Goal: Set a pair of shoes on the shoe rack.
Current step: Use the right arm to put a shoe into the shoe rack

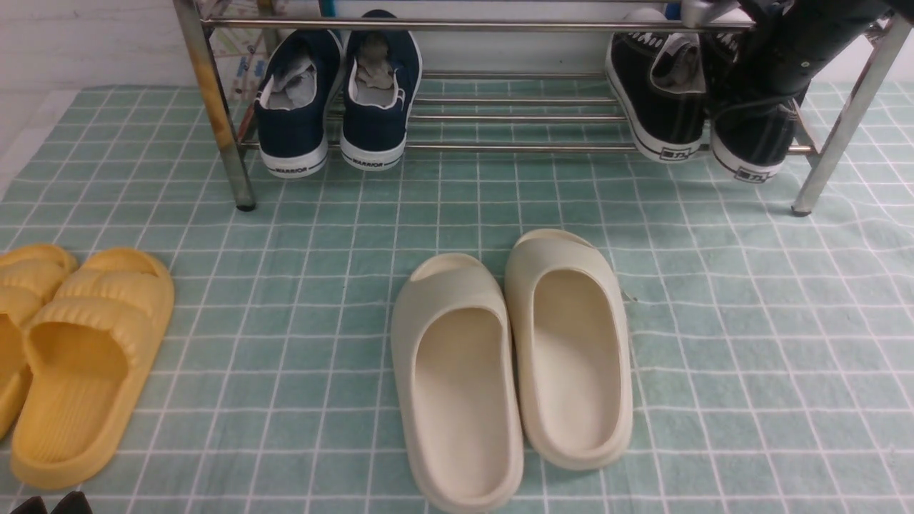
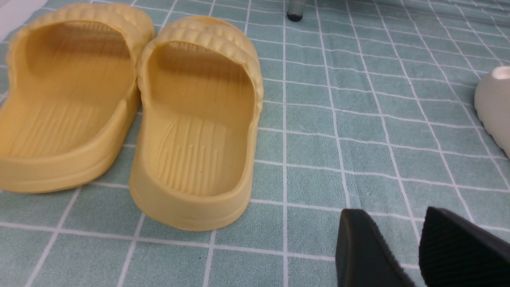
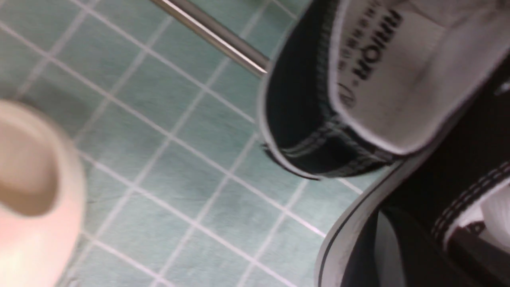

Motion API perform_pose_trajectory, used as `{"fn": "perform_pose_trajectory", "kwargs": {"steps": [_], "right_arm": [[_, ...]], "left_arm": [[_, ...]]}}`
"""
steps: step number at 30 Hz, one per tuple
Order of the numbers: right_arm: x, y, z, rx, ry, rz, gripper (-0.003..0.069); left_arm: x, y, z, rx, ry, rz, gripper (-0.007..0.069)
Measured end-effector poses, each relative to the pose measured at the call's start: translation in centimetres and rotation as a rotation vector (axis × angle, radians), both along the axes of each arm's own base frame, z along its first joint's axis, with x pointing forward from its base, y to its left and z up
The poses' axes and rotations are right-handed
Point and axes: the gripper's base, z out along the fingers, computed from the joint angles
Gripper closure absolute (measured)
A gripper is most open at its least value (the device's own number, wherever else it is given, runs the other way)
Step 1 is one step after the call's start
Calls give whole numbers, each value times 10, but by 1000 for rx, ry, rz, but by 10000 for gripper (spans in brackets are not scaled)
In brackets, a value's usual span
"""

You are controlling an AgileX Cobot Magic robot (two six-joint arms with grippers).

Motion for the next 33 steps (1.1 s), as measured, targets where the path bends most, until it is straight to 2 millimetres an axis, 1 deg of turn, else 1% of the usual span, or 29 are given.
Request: {"fn": "perform_pose_trajectory", "kwargs": {"steps": [5, 13, 19, 24, 26, 29, 32, 33], "right_arm": [[2, -6, 0, -63, -19, -31, 642], [3, -5, -1, -58, -23, -29, 642], [9, -2, -18, -61, 1, -24, 642], [9, -2, -19, -37, 8, -70, 634], [9, -3, -18, -14, 15, -114, 614], [13, -8, -4, 14, -41, -177, 503], [11, -13, 10, 20, -47, -201, 361], [8, -14, 14, 17, -26, -204, 302]], "left_arm": [[0, 0, 0, 0, 0, 0, 387], [0, 0, 0, 0, 0, 0, 387], [0, 0, 0, 0, 0, 0, 387], [0, 0, 0, 0, 0, 0, 387], [0, 0, 0, 0, 0, 0, 387], [0, 0, 0, 0, 0, 0, 387], [0, 0, 0, 0, 0, 0, 387], [0, 0, 0, 0, 0, 0, 387]]}}
